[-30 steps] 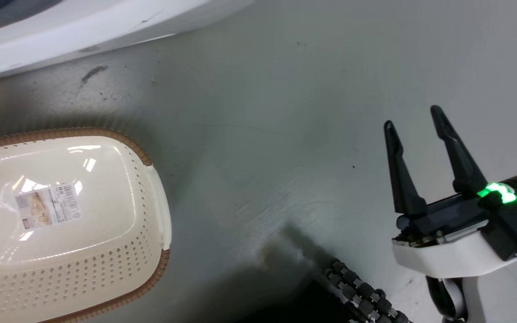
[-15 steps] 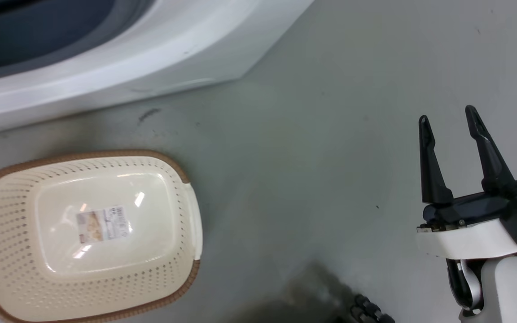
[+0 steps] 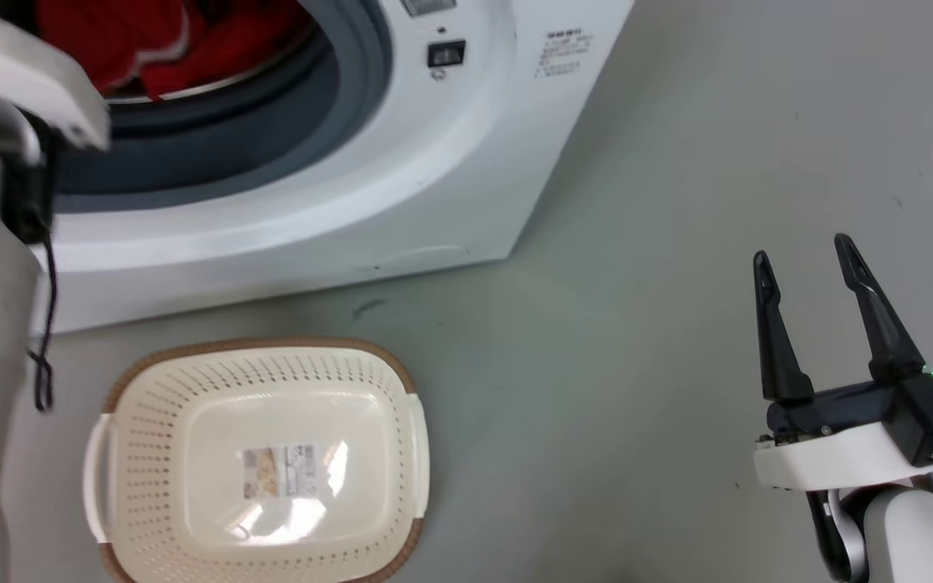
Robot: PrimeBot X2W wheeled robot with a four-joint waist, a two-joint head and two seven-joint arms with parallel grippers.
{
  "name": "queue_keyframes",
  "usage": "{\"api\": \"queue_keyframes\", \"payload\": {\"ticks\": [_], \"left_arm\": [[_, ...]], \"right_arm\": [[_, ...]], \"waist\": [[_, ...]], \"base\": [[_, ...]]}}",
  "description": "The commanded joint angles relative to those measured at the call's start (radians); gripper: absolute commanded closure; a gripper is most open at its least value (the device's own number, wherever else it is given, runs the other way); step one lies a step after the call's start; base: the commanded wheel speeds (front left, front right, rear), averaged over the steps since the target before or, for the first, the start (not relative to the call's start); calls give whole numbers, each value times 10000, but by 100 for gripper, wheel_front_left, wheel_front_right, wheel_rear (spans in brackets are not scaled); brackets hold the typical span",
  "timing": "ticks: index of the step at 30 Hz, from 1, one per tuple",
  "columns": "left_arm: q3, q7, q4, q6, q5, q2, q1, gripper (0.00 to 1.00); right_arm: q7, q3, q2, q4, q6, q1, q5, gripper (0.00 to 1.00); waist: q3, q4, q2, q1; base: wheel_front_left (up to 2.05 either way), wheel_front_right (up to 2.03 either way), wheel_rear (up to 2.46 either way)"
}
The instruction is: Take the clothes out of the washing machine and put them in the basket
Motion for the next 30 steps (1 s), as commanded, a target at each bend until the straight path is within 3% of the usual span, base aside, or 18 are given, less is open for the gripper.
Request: {"api": "queue_keyframes", "payload": {"ticks": [1,10,20,30], "left_arm": [[30,-44,-227,32,178,-61,404,100],[919,-39,-2435,214,954,-746,2940,100],[1514,-39,-4496,-68,1514,-1358,5494,100],[991,223,-4948,-385,1380,-1475,7783,100]], "right_arm": [[-18,-52,-2,33,-10,131,-41,0],[-17,-115,-2,253,-10,545,-318,0],[-17,-237,-2,335,-10,1035,-374,0],[-17,-283,-2,156,-10,1012,-575,0]], "waist": [[-654,436,0,3],[-1817,974,0,3],[-2641,1554,0,3],[-2121,2018,0,3]], "base": [[0,0,0],[0,0,0],[0,0,0],[0,0,0]]}}
